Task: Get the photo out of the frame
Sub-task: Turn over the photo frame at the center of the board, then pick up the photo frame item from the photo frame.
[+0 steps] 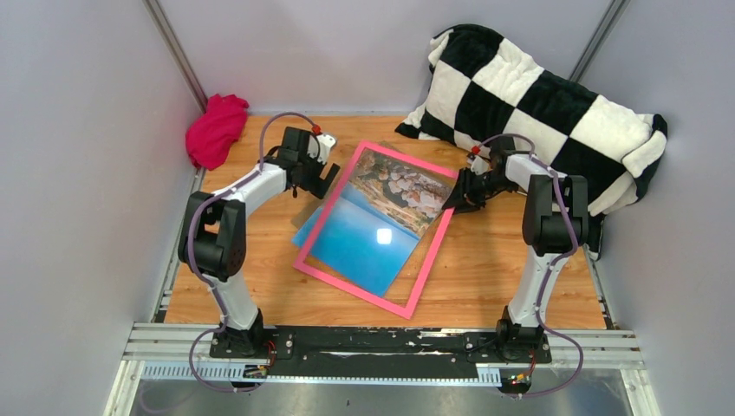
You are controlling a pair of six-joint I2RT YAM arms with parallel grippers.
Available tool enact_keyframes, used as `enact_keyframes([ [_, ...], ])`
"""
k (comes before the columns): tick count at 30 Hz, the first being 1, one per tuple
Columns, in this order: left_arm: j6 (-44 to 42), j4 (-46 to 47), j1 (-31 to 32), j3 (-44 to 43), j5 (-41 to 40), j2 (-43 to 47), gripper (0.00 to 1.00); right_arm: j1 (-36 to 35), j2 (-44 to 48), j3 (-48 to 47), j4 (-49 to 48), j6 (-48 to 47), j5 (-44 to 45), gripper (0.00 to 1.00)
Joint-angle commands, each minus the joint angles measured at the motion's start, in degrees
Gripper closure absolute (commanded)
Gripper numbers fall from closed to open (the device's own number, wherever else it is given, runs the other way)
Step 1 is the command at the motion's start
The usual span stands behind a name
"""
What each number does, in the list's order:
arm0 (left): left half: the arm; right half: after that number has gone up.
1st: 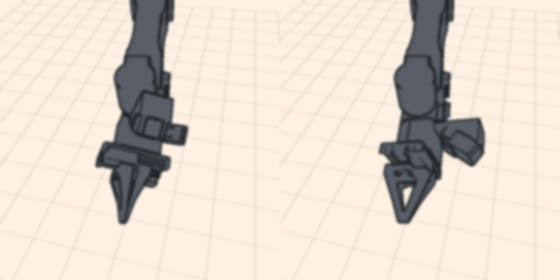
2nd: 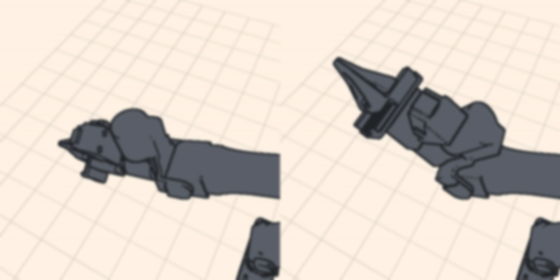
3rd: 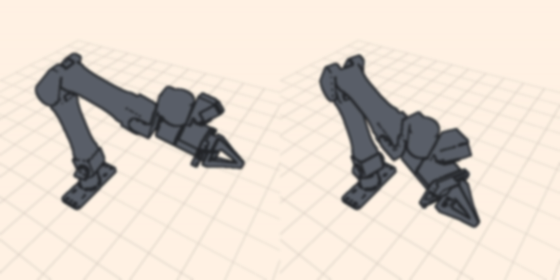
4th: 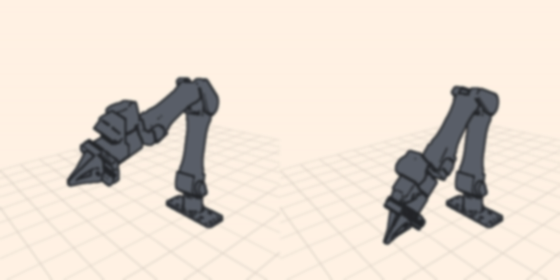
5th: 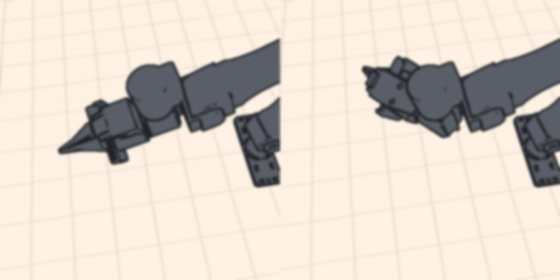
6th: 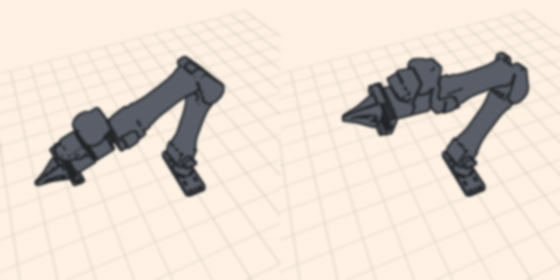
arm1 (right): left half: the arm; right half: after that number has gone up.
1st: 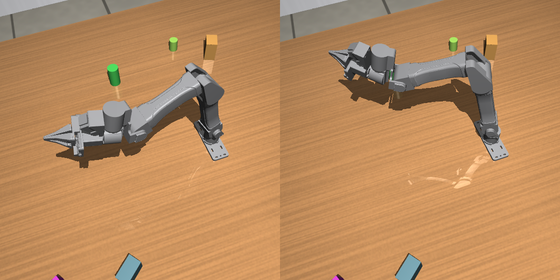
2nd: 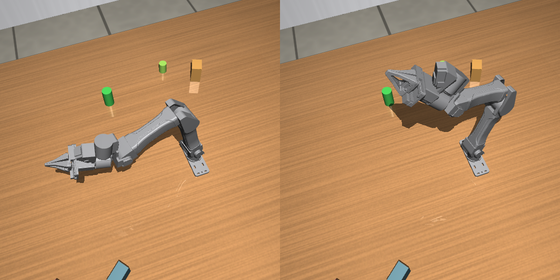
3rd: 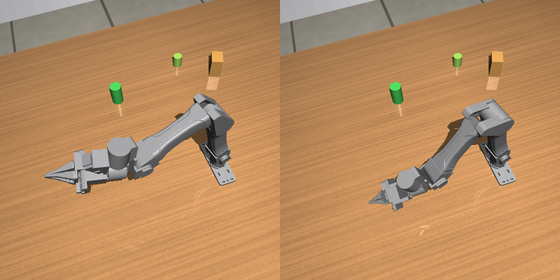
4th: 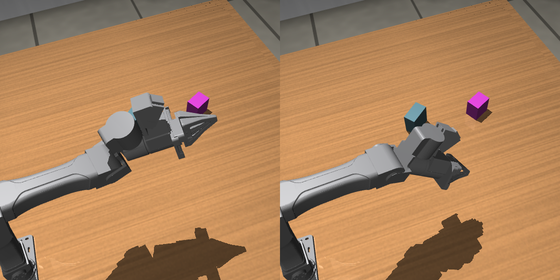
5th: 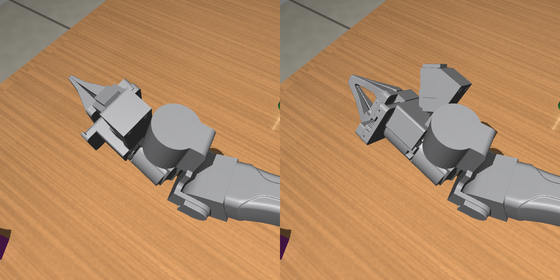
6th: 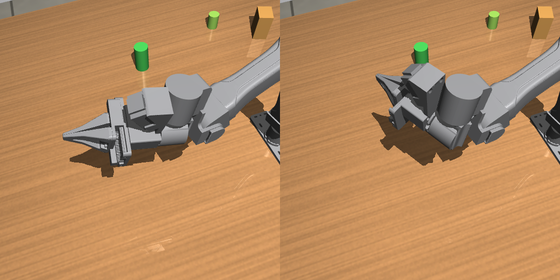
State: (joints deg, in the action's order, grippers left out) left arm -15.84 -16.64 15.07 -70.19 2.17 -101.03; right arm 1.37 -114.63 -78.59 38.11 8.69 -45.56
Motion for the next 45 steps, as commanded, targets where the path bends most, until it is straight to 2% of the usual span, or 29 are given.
enact_keyframes([
  [1,1.2,-4.4,-0.4,-2.8,7.8,-4.0,0.03,1.2,0.9,-0.4,-6.3,-10.2,17.2,0.77],
  [3,1.3,-4.6,-0.4,-3.3,8.1,-5.5,0.02,1.2,1.7,-0.3,-6.1,-9.9,19.7,0.54],
  [4,1.4,-4.6,-0.4,-3.4,8.2,-6.1,0.02,1.2,2.1,-0.5,-5.8,-10.0,20.3,0.46],
  [6,1.4,-4.6,-0.4,-3.5,8.4,-7.1,0.01,1.2,2.9,-0.6,-5.3,-10.2,20.9,0.33],
  [9,1.6,-4.5,-0.4,-3.3,8.6,-8.1,0.0,1.2,4.4,-0.6,-4.5,-10.3,20.6,0.21],
  [16,1.8,-5.4,-0.4,-2.1,11.2,-9.0,0.0,1.2,10.4,-0.7,1.5,-14.9,19.7,0.2],
  [24,0.9,-8.3,-0.4,-0.7,17.8,-9.4,0.0,1.2,18.2,7.1,5.6,-21.7,19.8,0.2],
  [33,1.9,-16.0,-0.4,-2.8,28.3,-12.0,0.09,1.2,25.0,10.5,7.7,-24.3,18.5,0.2],
  [45,2.6,-16.2,1.2,2.2,39.8,-9.6,0.06,2.1,22.1,12.8,9.1,-26.7,25.5,0.2],
])
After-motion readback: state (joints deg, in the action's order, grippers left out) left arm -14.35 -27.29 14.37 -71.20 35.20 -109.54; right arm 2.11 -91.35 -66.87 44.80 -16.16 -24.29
